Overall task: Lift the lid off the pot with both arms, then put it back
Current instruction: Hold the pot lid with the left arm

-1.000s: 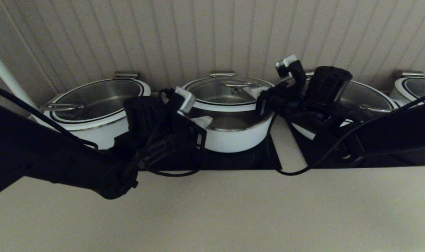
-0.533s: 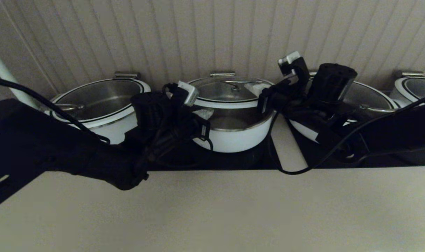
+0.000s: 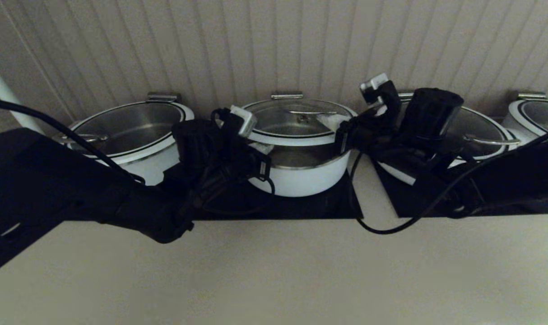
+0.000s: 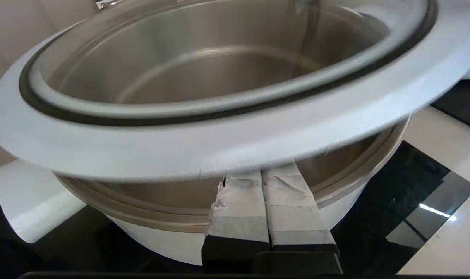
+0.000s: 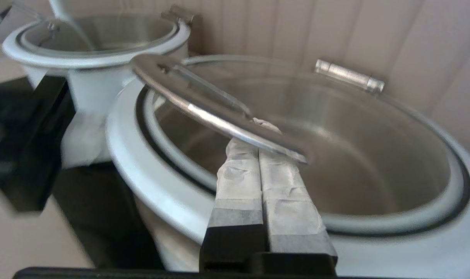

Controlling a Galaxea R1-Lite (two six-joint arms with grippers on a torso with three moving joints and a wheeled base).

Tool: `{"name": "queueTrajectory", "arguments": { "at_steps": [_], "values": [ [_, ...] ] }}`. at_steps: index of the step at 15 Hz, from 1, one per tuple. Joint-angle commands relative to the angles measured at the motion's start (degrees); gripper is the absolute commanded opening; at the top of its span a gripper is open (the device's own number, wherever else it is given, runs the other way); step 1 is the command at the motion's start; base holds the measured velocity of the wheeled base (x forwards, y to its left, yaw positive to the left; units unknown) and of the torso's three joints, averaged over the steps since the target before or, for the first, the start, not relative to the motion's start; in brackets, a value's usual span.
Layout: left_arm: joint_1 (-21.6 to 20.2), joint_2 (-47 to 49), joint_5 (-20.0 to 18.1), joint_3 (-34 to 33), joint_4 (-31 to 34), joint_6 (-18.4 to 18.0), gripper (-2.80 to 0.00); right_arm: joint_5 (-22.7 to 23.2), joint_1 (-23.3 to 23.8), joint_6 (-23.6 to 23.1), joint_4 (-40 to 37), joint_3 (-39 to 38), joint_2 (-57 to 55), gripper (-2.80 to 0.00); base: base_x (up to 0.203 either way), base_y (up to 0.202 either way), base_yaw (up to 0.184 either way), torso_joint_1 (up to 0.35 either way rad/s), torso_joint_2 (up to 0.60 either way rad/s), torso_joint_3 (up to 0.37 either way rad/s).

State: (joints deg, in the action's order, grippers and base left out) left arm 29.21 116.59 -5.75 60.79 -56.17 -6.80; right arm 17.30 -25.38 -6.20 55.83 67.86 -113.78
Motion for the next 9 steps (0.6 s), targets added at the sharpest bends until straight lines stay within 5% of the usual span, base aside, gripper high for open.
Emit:
{"name": "queueTrajectory", "arguments": {
  "at_steps": [1,9],
  "values": [
    [-0.1,-0.1,0.0,0.0,-0.3,-0.1,-2.80,0.1,0.0,0.0,-1.6,-3.9,3.7,-2.80,0.000,0.000,0.000,0.000,0.00,0.000],
    [-0.1,-0.4,0.0,-0.1,-0.3,-0.1,-2.80,0.5,0.0,0.1,-9.7,-16.6,21.8,-2.80,0.000,0.000,0.000,0.000,0.00,0.000]
  ]
}}
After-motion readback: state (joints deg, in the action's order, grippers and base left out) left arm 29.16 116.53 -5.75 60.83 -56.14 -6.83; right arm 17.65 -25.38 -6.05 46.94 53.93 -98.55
